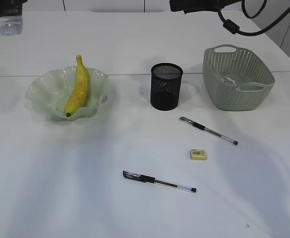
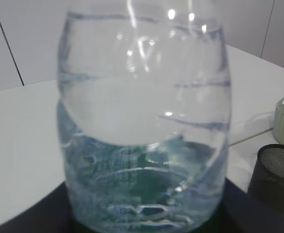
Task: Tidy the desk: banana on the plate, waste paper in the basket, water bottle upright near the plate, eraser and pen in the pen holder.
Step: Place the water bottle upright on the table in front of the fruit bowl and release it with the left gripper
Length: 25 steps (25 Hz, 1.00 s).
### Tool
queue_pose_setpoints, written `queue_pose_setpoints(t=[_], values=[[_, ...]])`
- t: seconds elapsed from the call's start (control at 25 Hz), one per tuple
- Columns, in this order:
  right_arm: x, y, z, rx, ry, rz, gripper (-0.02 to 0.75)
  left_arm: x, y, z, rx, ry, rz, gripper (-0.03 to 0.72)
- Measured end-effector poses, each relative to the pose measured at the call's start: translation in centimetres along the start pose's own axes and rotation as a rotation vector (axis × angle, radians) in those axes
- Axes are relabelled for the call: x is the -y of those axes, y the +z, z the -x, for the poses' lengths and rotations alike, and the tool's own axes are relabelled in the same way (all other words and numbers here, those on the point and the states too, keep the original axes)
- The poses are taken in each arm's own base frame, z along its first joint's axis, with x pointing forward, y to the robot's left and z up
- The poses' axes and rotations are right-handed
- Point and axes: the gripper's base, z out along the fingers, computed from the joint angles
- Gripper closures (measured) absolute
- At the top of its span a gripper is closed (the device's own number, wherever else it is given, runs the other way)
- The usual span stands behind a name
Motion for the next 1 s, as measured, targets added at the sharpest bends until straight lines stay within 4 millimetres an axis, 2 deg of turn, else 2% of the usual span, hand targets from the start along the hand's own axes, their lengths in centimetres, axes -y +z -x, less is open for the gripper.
queue_pose_setpoints(t=[0.48,0.68,1.0], values=[[0.0,0.0,0.0,-0.001,-0.001,-0.001,0.151,-1.0,1.0,-1.4,-0.042,-0.010,0.018,0.310],[0.0,0.0,0.0,-0.002,-0.001,-0.001,0.151,-0.5,1.4,-2.2,-0.037,-0.004,-0.054,0.310],[0.0,0.0,0.0,-0.003,-0.001,-0.002,0.150,1.1,0.8,-4.3,0.023,0.040,-0.189,0.310]])
